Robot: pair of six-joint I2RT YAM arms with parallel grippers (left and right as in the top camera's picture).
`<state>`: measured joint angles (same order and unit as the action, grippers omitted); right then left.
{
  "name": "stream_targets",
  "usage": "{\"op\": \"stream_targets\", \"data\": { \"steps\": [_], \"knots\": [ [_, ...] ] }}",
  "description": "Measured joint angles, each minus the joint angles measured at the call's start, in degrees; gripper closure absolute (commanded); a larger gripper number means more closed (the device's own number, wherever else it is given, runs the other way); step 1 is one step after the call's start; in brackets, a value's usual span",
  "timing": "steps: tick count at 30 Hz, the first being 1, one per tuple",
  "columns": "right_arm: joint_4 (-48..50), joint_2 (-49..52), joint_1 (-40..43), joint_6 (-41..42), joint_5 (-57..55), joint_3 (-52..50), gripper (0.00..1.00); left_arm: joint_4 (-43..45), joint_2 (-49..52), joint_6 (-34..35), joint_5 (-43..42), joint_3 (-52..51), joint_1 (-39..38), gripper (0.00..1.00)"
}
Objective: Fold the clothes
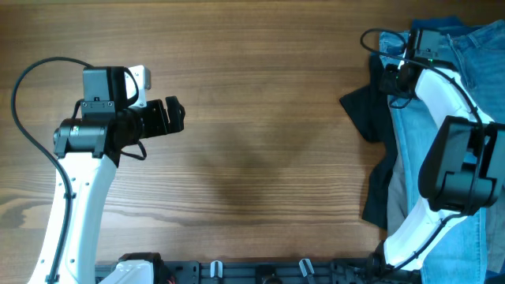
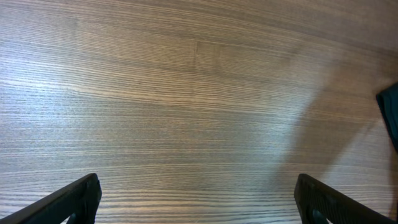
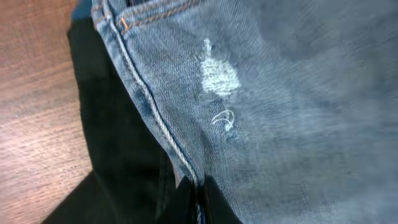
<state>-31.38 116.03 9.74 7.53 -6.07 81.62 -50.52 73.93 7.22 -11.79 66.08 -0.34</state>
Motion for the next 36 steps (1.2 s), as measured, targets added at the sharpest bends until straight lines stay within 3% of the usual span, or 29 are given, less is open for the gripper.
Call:
{"op": "stream_targets", "data": {
  "steps": [5,9,12,14,15,16,17,19,22,26,29,33,36],
  "knots": [
    [-3.8,-7.8,3.3,0.3,2.8,6.8,0.96,0.0,0.0,0.0,0.0,0.0,0.0,0.03],
    [-3.8,-18.3,3.6,-1.3,13.3,13.4,0.96,-1.5,-1.9,0.3,0.7,3.7,0.0,0.1],
    [-3.8,-24.0,-4.7,-1.7,21.7,15.9,0.96,-5.0,-6.4,0.5,3.5,12.5,0.0,0.09],
    [-4.1,-25.2,-15.2,-1.8,25.4,16.6,0.95,-7.7,-9.3,0.5,6.9,19.5,0.0,0.06],
    [-4.9,-25.0,-24.0,-1.9,27.5,16.7,0.88,-8.8,-11.0,0.5,9.2,23.1,0.0,0.04],
    [-5.6,-24.6,-29.4,-2.0,28.6,16.8,0.65,-9.4,-12.4,0.6,11.1,25.3,0.0,0.02],
    [-7.3,-22.8,-40.3,-2.9,30.0,16.9,0.32,-10.4,-13.8,0.6,13.7,27.9,0.0,0.01],
    [-9.4,-18.5,-53.8,-4.9,31.8,17.3,0.25,-10.8,-15.6,0.6,18.4,30.6,0.0,0.0],
    [-13.7,-13.9,-65.5,-6.6,27.2,17.2,0.21,-11.0,-16.3,0.6,23.9,31.3,0.0,0.02],
    [-16.4,-17.5,-58.8,-3.8,19.1,19.1,0.21,-12.4,-14.5,0.6,24.3,31.3,0.0,0.19],
    [-18.1,-27.5,-42.6,3.7,15.1,20.6,0.21,-16.3,-6.9,0.1,16.4,31.9,0.0,0.39],
    [-19.3,-36.8,-25.0,10.0,15.1,22.0,0.2,-17.4,10.5,-1.2,7.1,32.0,-0.4,0.41],
    [-21.3,-37.9,-16.7,16.7,16.9,22.1,0.21,-15.2,24.0,-1.6,1.8,31.6,-2.1,0.41]
  ]
}}
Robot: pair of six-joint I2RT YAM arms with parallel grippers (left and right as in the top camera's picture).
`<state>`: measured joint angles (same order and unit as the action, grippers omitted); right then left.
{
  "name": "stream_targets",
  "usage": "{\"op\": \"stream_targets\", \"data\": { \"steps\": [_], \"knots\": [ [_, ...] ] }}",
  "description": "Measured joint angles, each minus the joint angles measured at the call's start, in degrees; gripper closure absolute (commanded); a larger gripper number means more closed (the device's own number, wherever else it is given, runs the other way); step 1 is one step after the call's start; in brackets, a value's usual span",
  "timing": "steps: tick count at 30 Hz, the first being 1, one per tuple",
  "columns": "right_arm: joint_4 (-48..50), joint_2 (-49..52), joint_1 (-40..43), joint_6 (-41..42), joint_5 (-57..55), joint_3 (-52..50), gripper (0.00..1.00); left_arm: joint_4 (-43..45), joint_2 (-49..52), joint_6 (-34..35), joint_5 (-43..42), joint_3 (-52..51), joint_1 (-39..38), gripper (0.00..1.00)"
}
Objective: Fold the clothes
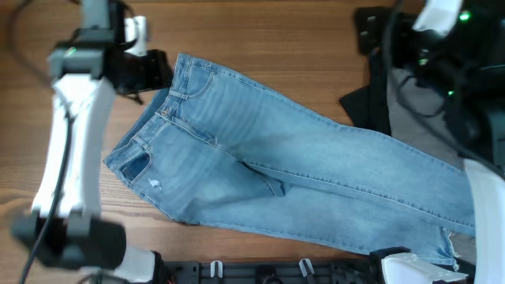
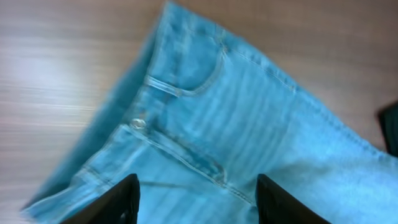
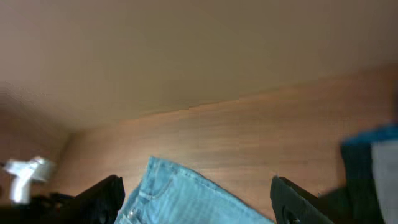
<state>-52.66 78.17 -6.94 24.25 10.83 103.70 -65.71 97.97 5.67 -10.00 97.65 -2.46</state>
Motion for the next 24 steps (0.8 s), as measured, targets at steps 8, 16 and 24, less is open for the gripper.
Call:
{"op": "stream_targets", "data": {
  "steps": [8,16,24],
  "knots": [
    [-1.6,3.4,2.1,4.1,2.3,-0.2,0.19,6.9,15.1,-0.3,-2.7,0.0,-6.8,0.57],
    [-13.5,7.5,2.1,4.0,4.5,-0.2,0.22,15.0,22.7,-4.7,0.8,0.0,-5.4,0.87],
    [-17.6,14.7,1.0,-2.4,7.5,-0.3,0.23,21.7,33.4,-4.2,-2.8,1.8,2.3,0.96]
  ]
}}
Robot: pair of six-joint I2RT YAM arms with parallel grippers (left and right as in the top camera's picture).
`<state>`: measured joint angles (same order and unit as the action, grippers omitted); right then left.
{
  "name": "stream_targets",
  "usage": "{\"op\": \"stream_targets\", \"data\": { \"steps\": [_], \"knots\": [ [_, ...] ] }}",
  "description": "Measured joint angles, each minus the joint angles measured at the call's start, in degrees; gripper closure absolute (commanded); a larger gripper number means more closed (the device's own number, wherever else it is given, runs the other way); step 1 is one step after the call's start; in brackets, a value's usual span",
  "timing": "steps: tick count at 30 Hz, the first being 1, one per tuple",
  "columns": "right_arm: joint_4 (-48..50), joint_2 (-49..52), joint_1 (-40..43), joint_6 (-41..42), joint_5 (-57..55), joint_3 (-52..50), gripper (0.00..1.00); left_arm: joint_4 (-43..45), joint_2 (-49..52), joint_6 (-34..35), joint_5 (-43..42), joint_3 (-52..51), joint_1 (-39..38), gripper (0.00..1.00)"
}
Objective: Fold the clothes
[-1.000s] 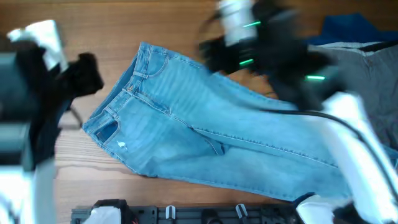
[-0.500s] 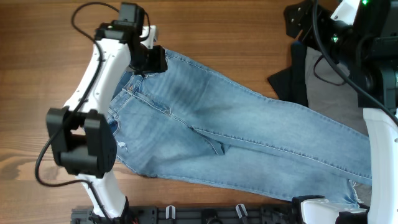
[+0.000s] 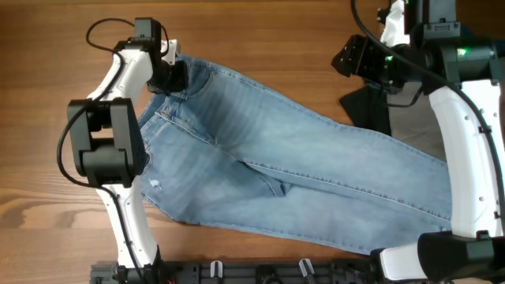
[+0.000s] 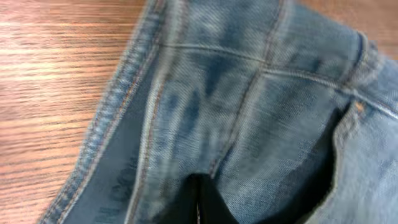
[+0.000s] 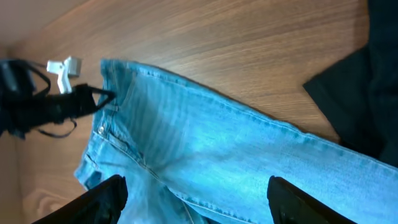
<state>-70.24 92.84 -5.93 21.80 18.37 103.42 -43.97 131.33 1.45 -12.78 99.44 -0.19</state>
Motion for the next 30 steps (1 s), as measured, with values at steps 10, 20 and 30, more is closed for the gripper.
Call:
{"op": "stream_targets", "data": {
  "steps": [10,20,30],
  "knots": [
    [-0.8,0.0,-0.8,-4.2,-0.9,-1.0,0.22,-4.5,0.6,9.2,8.4,2.2,33.7,0.96],
    [19.0,3.3,-0.8,-3.5,-6.1,-16.4,0.83,-12.6,-21.9,-0.3,-3.5,-1.9,40.3,0.9],
    [39.3,30.3,-0.6,8.9,-2.3,-19.7,0.96,-18.1,-25.1,-3.6,-4.4,-7.0,18.3,0.66]
  ]
}}
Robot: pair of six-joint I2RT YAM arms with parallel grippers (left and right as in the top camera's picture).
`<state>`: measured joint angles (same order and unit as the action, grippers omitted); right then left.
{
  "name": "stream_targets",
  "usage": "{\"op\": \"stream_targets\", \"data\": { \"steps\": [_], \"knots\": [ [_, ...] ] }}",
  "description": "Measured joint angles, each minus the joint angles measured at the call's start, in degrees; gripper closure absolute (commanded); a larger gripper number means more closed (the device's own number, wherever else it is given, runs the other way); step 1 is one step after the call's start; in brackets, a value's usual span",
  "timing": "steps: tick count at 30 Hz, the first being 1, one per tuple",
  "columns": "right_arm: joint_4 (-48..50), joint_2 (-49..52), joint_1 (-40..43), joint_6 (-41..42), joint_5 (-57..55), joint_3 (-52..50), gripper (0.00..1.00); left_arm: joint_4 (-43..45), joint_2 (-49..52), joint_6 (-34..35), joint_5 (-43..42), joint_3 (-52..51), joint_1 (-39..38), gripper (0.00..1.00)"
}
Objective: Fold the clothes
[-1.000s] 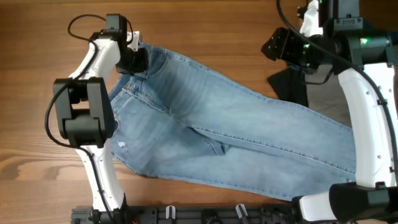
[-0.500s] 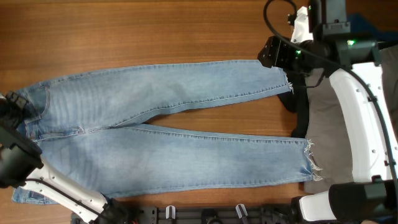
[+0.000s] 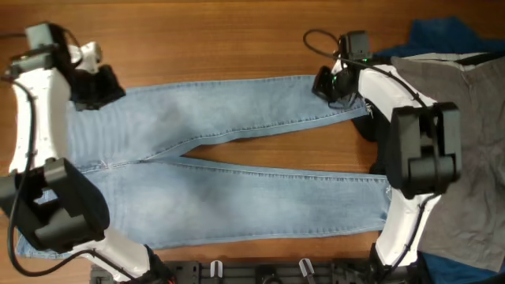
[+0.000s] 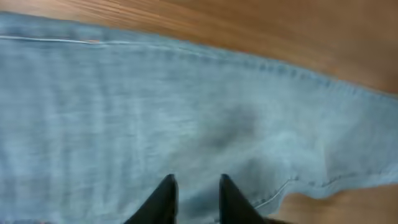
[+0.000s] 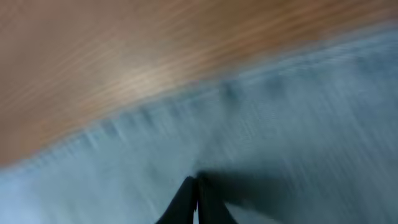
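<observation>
Light blue jeans (image 3: 221, 158) lie spread flat across the table, waist at the left and both legs running to the right. My left gripper (image 3: 99, 85) hovers at the waist's far corner. In the left wrist view the left gripper (image 4: 196, 179) has its fingers a little apart over flat denim (image 4: 124, 93), holding nothing. My right gripper (image 3: 327, 83) sits at the far edge of the upper leg, near its hem. The blurred right wrist view shows the right gripper (image 5: 196, 180) shut on the denim (image 5: 298, 137).
A grey garment (image 3: 450, 118) covers the table's right side, with a blue one (image 3: 442, 31) at the top right corner and a dark one (image 3: 369, 130) peeking out beside the leg hems. Bare wood (image 3: 237, 39) runs along the far side.
The jeans lay diagonally and now lie level, legs to the right. My left gripper, then shut on the waistband, is open. My right gripper, then open and high, is shut on the upper leg.
First the jeans were in the pile at the right with my right gripper shut on them and the table's middle bare. Then they lay diagonally across the table, both grippers open. Then my left gripper held the waistband. Now they lie level and spread.
</observation>
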<state>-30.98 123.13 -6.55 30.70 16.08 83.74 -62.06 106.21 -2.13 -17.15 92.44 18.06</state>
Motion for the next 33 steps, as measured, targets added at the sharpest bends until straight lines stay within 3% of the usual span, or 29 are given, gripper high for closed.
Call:
{"op": "stream_targets", "data": {
  "steps": [7,10,12,14,16,20,24,27,30,33],
  "knots": [
    [31.4,8.9,0.3,13.4,6.0,1.1,0.96,2.8,0.4,-0.2,0.9,-6.3,-4.7,0.57],
    [35.3,10.4,1.2,13.8,8.5,2.1,0.96,5.5,0.4,-0.2,1.0,-8.3,-6.8,0.56],
    [35.1,10.7,2.6,11.1,12.3,4.5,0.88,9.7,0.4,-0.2,0.9,-9.9,-8.5,0.69],
    [31.0,8.7,4.3,7.7,16.8,7.3,0.87,14.1,0.6,-0.4,0.9,-11.8,-10.6,0.86],
    [25.5,4.2,5.2,4.9,18.7,7.7,0.87,19.1,1.6,-0.5,0.7,-13.2,-12.8,0.96],
    [7.8,-10.4,4.3,-3.3,18.5,9.0,0.87,23.6,7.2,0.4,0.0,-14.3,-16.7,0.96],
    [-10.0,-16.5,2.3,-6.6,10.5,9.9,0.87,25.1,13.0,1.6,-1.2,-14.1,-18.5,0.96],
    [-15.4,-16.3,2.4,-7.0,5.7,9.6,0.86,32.9,15.1,4.6,-3.1,-13.4,-18.8,0.96],
    [-15.9,-16.3,2.4,-8.7,2.2,9.6,0.84,46.4,19.3,13.9,-5.5,-11.6,-18.4,0.96],
    [-18.5,-16.3,2.4,-10.1,0.1,9.6,0.75,52.9,23.7,19.7,-9.7,-7.7,-15.6,0.96]
  ]
}}
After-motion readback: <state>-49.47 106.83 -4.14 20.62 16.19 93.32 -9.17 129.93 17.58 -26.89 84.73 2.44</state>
